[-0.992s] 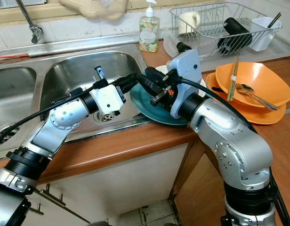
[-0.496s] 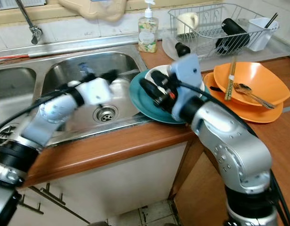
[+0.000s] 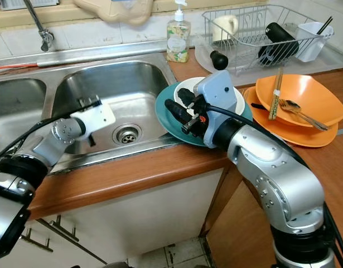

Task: Kitchen organization

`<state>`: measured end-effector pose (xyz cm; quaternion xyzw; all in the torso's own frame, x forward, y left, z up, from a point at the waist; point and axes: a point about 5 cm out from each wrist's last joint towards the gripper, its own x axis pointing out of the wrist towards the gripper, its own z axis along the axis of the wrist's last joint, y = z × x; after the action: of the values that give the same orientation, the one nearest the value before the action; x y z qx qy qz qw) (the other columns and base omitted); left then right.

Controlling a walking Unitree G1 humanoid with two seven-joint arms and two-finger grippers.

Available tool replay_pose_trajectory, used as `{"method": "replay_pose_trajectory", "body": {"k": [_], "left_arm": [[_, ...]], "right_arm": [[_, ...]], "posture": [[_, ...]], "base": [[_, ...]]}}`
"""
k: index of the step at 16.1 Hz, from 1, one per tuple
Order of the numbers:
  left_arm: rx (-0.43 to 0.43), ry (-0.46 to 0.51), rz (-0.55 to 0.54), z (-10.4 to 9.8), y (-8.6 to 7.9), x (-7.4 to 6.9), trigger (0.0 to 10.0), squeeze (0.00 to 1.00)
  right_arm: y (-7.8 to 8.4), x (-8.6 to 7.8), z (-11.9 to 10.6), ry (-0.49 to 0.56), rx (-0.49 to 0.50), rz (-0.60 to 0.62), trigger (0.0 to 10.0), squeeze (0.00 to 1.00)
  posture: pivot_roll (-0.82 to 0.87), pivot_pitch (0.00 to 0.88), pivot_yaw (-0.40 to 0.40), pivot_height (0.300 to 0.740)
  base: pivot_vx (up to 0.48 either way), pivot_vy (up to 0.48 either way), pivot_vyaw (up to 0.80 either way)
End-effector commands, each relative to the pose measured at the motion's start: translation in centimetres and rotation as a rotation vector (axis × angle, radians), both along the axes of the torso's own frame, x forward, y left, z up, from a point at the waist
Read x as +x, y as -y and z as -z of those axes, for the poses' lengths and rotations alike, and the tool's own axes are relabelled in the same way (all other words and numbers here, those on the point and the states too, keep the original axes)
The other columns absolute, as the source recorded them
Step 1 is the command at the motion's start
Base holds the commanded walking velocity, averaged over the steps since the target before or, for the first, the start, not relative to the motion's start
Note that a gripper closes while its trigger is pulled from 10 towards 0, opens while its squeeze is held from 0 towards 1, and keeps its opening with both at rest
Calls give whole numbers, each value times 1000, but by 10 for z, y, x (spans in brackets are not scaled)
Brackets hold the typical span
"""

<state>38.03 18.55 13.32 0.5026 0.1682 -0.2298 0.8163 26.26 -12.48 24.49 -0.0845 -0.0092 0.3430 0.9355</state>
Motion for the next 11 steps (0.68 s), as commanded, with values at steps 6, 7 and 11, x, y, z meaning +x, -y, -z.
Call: {"method": "replay_pose_trajectory", "body": {"k": [6, 7, 11], "left_arm": [[-32, -179, -10, 13, -1, -3, 10000, 1000], [-40, -166, -13, 13, -2, -2, 10000, 1000], [-151, -108, -14, 9, -1, -2, 10000, 1000]], "right_arm": [[1, -12, 8, -47, -118, -84, 10000, 0], [1, -11, 8, -49, -119, -78, 10000, 0], [16, 0, 2, -44, -71, 100, 10000, 0]], "posture": [[-120, 0, 48, 740], [-120, 0, 48, 740], [-118, 0, 44, 740]], "base": [[0, 0, 0], [0, 0, 0], [0, 0, 0]]}}
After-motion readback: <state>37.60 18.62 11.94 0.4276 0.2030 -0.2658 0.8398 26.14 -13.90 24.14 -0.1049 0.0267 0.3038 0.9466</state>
